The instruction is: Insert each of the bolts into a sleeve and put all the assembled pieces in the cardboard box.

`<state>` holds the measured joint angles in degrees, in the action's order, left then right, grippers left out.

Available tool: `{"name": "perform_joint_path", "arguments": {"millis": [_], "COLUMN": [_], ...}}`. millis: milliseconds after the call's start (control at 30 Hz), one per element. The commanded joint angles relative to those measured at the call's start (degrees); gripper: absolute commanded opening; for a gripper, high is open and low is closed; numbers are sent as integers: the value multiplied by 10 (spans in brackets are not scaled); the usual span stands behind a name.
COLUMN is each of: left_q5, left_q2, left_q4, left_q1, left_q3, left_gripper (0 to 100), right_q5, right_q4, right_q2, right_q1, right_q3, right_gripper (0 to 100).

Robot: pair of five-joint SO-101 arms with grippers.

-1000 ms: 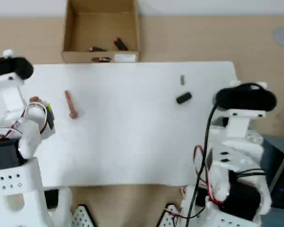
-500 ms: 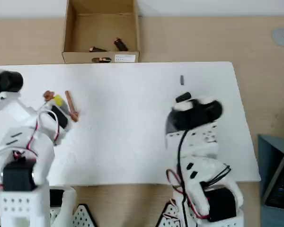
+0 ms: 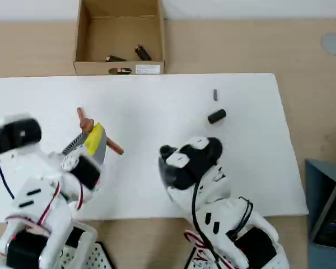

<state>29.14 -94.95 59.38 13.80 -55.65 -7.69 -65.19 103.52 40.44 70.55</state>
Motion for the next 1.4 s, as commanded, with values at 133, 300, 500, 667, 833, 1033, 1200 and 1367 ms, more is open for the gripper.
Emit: {"name": "perform_joint_path", "arguments": {"millis": [133, 300, 500, 667, 833, 1033, 1200, 1367], "left_q5": [0, 1, 1, -2, -2, -22, -22, -23], "left_q2": [-98, -95, -95, -95, -95, -95, -95, -95], "left_q4": [-48, -74, -78, -74, -70, -56, -59, -58], "left_q1": [62, 68, 85, 130, 136, 136, 162, 189], "left_q3": [-31, -30, -32, -32, -47, -67, -85, -86], "left_gripper": [2, 2, 2, 1, 1, 1, 1, 1], "right_q5": [-3, -3, 25, 63, 83, 91, 91, 91], "right_q4": [18, 18, 18, 36, 51, 51, 51, 51], "right_q2": [90, 91, 91, 91, 91, 91, 91, 91], "right_q1": [48, 55, 81, 85, 85, 85, 85, 85], "right_q3": [19, 20, 20, 20, 21, 15, 15, 15], "right_gripper": [9, 9, 9, 9, 9, 9, 9, 9]}}
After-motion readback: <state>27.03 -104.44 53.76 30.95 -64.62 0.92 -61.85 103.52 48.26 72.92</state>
